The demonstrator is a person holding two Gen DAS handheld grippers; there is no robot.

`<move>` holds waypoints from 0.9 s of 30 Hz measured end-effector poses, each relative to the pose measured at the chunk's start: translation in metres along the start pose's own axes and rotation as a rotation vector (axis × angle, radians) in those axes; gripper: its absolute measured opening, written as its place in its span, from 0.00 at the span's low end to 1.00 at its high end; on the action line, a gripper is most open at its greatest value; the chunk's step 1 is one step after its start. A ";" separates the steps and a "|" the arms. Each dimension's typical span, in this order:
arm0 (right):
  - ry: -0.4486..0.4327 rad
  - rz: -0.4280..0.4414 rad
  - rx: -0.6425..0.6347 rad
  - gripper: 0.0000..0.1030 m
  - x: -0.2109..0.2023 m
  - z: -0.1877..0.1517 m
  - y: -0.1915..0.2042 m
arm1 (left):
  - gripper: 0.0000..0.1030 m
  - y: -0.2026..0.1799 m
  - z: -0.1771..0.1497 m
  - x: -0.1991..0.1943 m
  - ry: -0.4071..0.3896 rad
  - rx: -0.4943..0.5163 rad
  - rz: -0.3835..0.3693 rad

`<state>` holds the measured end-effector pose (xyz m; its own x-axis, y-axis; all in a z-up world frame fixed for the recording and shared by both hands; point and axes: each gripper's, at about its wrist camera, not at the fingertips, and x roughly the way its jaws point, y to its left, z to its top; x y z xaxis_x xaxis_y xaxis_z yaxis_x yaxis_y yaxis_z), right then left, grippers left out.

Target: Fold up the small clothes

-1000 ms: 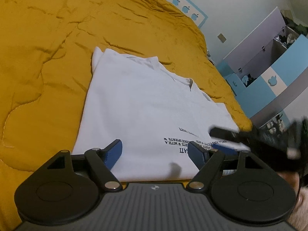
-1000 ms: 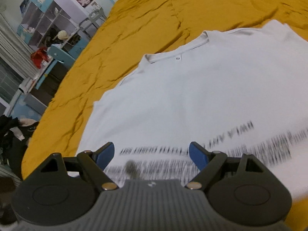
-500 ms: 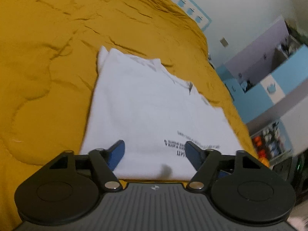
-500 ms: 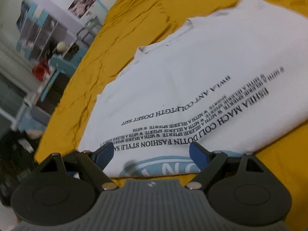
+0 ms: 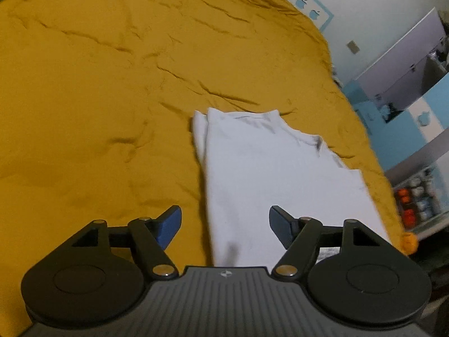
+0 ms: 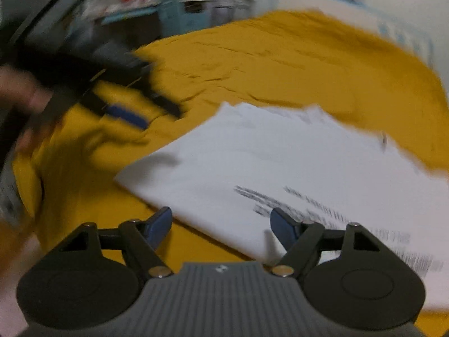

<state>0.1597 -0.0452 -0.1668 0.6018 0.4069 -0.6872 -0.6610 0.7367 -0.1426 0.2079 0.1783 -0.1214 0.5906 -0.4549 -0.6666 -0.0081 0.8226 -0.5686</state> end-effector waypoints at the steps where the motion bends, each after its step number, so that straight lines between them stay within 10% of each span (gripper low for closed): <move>1: -0.009 -0.016 -0.059 0.71 0.001 0.000 0.010 | 0.80 0.004 0.005 0.005 0.010 -0.015 -0.042; 16: -0.080 -0.101 -0.303 0.71 0.038 0.018 0.067 | 0.80 0.044 0.054 0.079 0.075 -0.177 -0.112; 27: -0.057 -0.054 -0.270 0.43 0.050 0.020 0.073 | 0.79 0.045 0.080 0.141 0.097 -0.201 -0.166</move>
<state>0.1505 0.0393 -0.1974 0.6586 0.4064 -0.6333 -0.7181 0.5910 -0.3675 0.3555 0.1786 -0.2021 0.5175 -0.6159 -0.5940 -0.0833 0.6547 -0.7513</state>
